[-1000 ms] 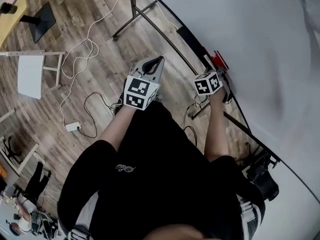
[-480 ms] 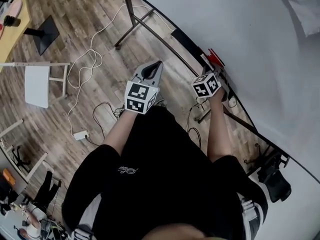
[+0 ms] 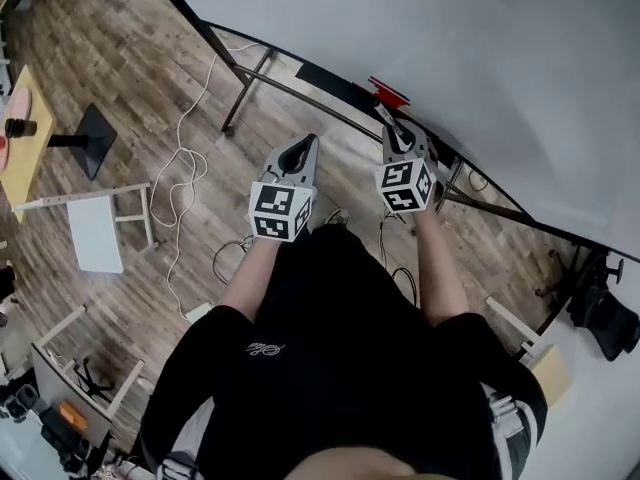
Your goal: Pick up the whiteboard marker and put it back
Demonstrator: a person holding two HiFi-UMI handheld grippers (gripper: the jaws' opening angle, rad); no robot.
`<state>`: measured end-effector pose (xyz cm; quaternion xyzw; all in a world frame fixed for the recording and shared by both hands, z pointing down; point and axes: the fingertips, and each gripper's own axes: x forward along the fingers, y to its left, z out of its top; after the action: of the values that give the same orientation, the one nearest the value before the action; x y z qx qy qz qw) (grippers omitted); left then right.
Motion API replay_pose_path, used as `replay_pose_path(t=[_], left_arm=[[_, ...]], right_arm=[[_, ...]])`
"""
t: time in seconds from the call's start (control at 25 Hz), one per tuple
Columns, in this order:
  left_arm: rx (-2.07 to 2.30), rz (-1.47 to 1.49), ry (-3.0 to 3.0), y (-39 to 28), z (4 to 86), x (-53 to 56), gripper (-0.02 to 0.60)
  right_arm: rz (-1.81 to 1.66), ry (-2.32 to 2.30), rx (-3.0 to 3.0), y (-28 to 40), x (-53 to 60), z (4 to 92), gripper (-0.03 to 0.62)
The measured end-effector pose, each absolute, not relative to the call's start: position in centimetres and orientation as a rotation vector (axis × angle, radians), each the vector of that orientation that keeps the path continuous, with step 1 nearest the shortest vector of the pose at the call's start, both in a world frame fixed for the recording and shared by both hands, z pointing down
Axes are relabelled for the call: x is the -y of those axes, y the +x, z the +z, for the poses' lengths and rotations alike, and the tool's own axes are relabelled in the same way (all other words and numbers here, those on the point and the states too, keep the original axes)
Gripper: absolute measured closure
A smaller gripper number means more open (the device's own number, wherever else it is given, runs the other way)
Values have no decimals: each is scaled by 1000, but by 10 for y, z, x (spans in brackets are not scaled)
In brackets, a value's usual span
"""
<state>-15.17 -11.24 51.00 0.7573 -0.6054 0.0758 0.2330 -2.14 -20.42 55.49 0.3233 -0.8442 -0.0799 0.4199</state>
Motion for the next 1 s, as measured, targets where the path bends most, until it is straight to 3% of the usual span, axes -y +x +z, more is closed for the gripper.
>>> replay_pose_path(t=[0.64,1.0], left_arm=[[1554,193,2389,-11,449,104,575],[1477,176,2470,23,429,84,575]], right_arm=[[-34,1324,2483,100,119,445,539],[93,1552,2581,128,81,415,539]])
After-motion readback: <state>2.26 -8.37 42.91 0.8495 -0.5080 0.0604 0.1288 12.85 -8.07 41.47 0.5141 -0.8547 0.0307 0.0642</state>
